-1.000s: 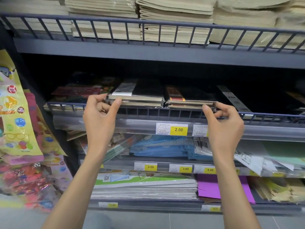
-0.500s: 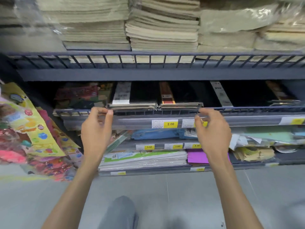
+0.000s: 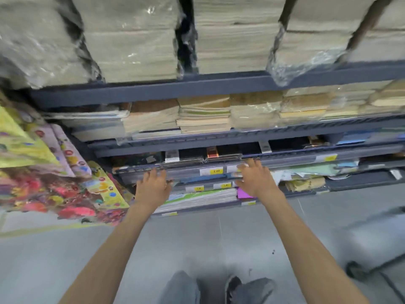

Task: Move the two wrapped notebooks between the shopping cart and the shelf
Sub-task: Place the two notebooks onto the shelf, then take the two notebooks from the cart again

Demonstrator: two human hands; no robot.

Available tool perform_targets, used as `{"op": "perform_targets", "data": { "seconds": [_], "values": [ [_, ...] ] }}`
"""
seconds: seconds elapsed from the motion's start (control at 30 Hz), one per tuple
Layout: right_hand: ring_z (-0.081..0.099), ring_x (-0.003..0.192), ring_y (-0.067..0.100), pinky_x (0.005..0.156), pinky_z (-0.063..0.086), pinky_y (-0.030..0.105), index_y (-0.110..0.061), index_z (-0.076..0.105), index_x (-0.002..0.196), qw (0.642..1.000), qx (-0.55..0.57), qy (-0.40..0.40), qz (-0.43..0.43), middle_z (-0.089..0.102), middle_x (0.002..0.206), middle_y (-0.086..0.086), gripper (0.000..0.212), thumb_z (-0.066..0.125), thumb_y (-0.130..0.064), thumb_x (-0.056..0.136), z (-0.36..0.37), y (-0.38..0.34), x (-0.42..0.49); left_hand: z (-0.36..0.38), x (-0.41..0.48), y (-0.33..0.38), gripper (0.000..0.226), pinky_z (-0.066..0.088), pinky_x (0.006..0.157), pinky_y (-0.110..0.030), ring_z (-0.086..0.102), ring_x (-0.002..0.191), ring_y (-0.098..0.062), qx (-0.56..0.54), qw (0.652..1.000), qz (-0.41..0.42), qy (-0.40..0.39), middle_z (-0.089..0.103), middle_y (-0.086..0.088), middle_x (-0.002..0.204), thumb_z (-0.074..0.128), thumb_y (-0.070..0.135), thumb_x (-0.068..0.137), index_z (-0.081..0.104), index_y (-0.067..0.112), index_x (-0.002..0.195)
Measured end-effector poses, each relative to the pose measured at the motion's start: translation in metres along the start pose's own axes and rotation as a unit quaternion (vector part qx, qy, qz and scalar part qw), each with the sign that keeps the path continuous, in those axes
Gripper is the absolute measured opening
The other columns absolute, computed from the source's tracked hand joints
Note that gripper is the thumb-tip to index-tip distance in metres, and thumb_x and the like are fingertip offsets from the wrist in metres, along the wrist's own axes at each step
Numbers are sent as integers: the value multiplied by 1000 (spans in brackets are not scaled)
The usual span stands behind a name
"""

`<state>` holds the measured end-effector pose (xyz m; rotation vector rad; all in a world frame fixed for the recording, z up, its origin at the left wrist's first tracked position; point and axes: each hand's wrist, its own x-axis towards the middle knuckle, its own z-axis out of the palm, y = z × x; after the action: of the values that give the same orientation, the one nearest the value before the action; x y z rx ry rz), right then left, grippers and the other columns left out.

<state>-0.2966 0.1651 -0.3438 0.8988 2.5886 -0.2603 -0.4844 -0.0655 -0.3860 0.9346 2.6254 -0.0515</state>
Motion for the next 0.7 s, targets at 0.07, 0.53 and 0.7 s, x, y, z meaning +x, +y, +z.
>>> {"op": "perform_targets", "data": {
  "seconds": [0.07, 0.53, 0.7],
  "values": [
    [33, 137, 35, 106, 37, 46, -16, 47, 142, 1000, -2, -25, -3, 36, 150, 13, 53, 56, -42, 96, -23, 0, -18, -28, -15, 9, 53, 40, 101, -49, 42, 132, -33, 19, 1000, 12, -16, 44, -10, 145, 44, 46, 100, 42, 18, 145],
    [35, 137, 35, 109, 37, 49, -20, 47, 144, 998, 35, -26, 42, 40, 145, 14, 51, 55, -40, 98, -108, 40, -129, -170, -68, 105, 46, 39, 103, -49, 42, 132, -36, 88, 985, 144, -23, 48, -14, 140, 44, 42, 102, 45, 16, 140],
    [34, 138, 35, 107, 40, 50, -18, 43, 146, 992, 72, -11, 102, 39, 147, 13, 57, 56, -43, 96, -106, 75, -160, -178, -73, 150, 41, 42, 99, -48, 48, 125, -35, 98, 970, 224, 0, 54, -12, 132, 46, 40, 101, 50, 16, 134]
  ]
}}
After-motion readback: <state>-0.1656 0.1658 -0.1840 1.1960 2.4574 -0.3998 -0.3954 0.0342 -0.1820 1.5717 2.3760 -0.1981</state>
